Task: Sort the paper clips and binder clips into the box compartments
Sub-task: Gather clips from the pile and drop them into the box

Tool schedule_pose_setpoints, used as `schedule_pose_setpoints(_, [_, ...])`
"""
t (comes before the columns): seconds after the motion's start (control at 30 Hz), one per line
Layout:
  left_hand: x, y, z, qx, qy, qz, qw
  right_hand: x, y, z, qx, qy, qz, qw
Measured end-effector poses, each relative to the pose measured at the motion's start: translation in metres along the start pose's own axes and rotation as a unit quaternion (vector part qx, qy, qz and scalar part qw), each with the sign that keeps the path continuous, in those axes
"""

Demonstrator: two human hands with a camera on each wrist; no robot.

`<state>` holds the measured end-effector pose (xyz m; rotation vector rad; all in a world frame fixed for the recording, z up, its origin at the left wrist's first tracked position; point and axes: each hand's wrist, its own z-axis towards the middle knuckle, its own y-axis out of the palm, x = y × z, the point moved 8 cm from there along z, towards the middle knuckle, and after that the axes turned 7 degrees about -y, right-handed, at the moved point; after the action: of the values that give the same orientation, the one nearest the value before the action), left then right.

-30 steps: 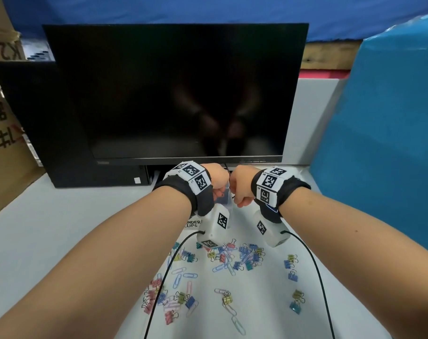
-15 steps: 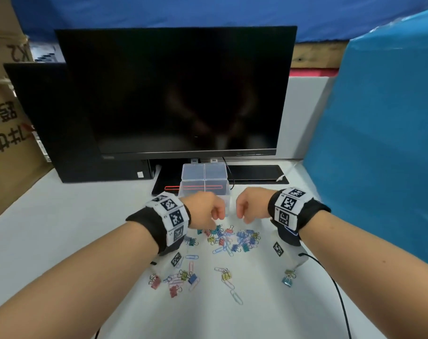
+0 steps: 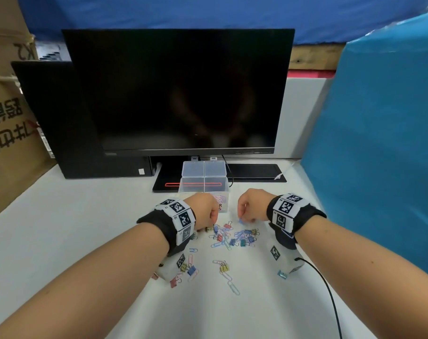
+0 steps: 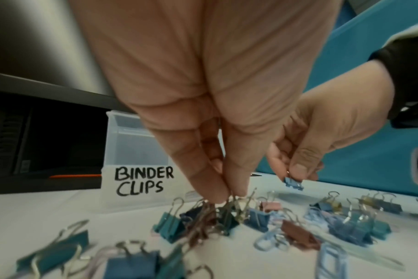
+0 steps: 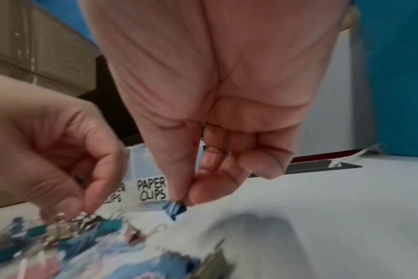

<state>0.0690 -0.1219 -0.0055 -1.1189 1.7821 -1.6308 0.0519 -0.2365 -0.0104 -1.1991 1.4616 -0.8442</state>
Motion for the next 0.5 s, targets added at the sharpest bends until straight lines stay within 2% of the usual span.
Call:
schedule_pose_setpoints(0.13, [-0.014,-0.008,0.003,0.027,-0.026,-0.016,0.999,0.017,-0.005,-0.004,-0.017,0.043,-0.061,0.997])
schedule_pose_setpoints(0.23, [-0.019,-0.011,0.005,0.033,-0.034,-0.005,0.999,0.025,-0.003,-0.010,-0.023,0.060,-0.059,0.996])
schedule_pose_setpoints(0.33, [-0.019,-0.010,0.005,0.021,-0.037,0.023,0.999,0.020,-0.007,-0.018,-0.012,0.038,-0.034,0.999])
schedule_pose_setpoints(0.43, [-0.011,-0.004,0.005,0.012,-0.016,0.024,1.000,0.011,0.006,-0.025,-0.060,0.013,-0.018,0.998])
schedule_pose_setpoints(0.5, [0.000,0.003,0.004,-0.005,0.011,0.015,1.000,0.006,0.016,-0.024,-0.083,0.002,-0.046,0.996])
